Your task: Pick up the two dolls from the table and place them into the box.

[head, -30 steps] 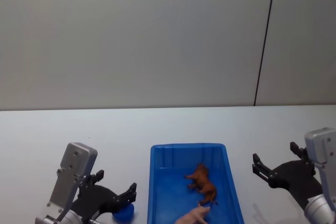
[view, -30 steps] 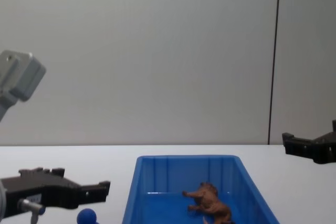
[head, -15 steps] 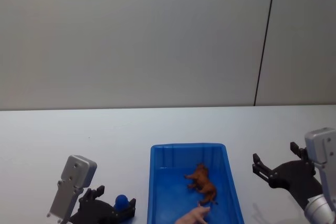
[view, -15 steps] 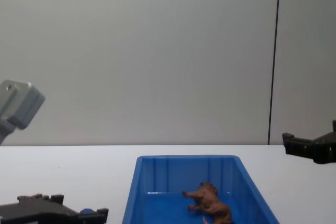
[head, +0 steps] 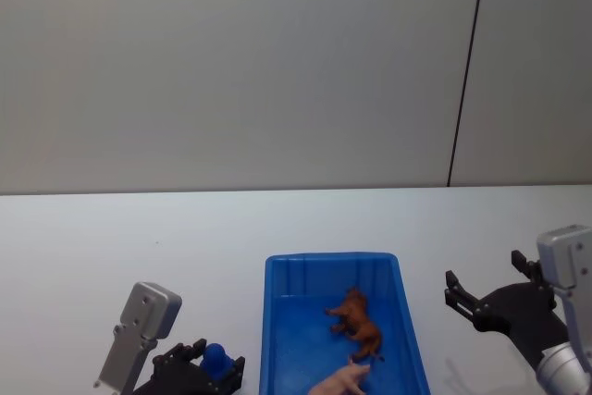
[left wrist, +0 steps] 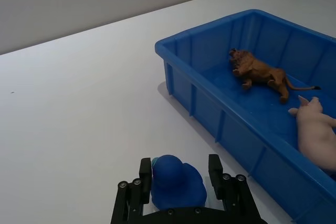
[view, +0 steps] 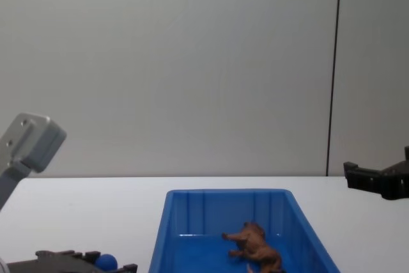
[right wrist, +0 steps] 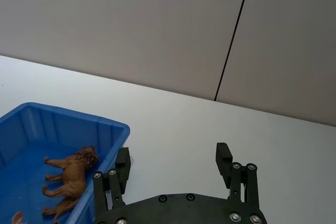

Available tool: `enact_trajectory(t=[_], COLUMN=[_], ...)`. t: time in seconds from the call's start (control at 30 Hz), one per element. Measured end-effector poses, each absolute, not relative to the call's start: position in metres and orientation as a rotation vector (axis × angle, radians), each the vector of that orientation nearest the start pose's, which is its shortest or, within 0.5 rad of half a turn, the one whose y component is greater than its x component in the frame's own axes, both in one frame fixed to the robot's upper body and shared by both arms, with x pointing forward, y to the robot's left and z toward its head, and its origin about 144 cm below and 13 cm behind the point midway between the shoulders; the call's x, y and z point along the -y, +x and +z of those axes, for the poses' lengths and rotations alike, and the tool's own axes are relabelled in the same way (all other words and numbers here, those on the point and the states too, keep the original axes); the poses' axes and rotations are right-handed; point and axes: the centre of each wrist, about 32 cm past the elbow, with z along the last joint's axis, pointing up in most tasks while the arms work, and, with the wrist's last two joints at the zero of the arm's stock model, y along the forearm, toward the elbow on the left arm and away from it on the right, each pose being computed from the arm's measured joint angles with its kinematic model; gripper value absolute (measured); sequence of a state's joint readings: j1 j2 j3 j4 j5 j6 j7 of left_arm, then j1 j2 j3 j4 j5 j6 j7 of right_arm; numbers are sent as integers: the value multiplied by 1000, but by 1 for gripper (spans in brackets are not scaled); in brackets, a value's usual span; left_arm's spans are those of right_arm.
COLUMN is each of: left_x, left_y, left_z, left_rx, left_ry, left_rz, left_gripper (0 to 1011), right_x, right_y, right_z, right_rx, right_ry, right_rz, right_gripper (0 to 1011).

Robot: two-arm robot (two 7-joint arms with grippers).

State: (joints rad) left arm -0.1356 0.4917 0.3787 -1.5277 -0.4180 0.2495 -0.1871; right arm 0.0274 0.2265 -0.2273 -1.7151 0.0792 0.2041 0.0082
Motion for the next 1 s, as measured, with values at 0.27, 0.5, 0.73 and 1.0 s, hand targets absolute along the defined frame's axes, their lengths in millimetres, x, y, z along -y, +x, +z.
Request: enact_trajectory(t=[0.27, 0.5, 0.73, 1.0], left_x=[-266, -264, -263, -263], left_y=[481, 482, 483, 483], left_z=[1146, 1144, 1147, 1164], left_rx=[-156, -144, -120, -40], left_ry=[323, 315, 303, 280], left_rz=[1051, 1049, 1063, 1088], left_gripper=[472, 276, 234, 182], right_x=[213, 213, 213, 213], right_y=[456, 456, 456, 456], right_z=[1185, 1185, 1185, 1185], right_rx=[67, 67, 67, 67], right_ry=[-172, -172, -172, -172], right_rz=[-1329, -1329, -1329, -1329], right_gripper=[1001, 1001, 1001, 1001])
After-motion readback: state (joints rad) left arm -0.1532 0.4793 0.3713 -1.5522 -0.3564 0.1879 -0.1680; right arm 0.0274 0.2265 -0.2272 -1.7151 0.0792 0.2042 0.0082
